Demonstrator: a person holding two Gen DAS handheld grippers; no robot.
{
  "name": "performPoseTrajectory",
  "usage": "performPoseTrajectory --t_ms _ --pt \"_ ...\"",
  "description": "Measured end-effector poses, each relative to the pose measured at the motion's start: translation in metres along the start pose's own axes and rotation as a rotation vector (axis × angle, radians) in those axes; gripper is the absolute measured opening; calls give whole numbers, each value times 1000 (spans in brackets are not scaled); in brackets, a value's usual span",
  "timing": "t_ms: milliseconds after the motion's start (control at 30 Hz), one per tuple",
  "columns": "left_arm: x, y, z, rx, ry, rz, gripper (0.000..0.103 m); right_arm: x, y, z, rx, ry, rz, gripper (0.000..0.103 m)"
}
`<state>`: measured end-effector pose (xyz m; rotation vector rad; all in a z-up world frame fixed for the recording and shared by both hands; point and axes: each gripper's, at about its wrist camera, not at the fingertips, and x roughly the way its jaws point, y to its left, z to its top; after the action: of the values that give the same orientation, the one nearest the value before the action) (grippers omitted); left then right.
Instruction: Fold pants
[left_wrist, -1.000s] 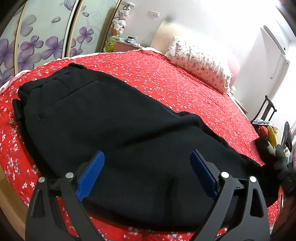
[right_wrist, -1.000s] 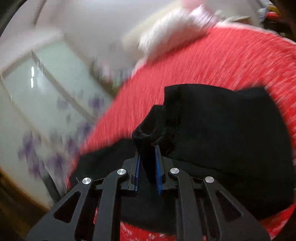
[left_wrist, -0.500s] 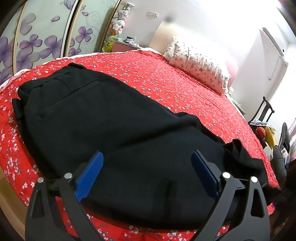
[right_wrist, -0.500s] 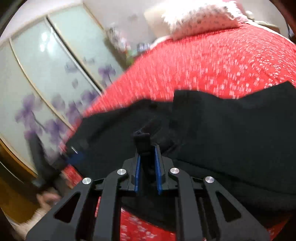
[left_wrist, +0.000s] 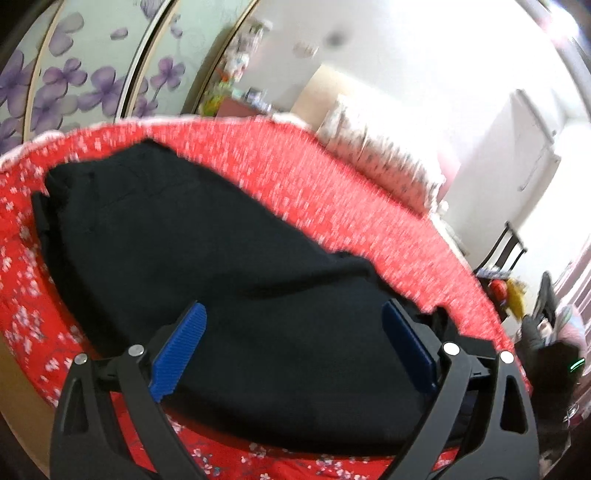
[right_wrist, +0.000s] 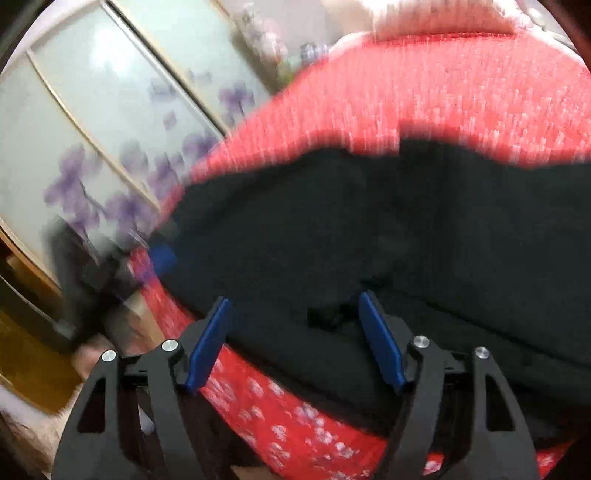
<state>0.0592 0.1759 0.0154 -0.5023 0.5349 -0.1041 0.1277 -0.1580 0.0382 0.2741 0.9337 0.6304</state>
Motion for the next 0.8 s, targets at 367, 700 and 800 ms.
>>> performPoseTrajectory --t_ms 367,700,800 --pt "-58 116 60 -326 -4 33 95 -100 -54 -28 137 -313 95 85" --pt "-26 167 83 -524 107 93 95 -101 -83 -38 236 -321 138 85" --pt "-13 173 83 -553 139 118 94 -101 -84 -39 223 -310 141 85"
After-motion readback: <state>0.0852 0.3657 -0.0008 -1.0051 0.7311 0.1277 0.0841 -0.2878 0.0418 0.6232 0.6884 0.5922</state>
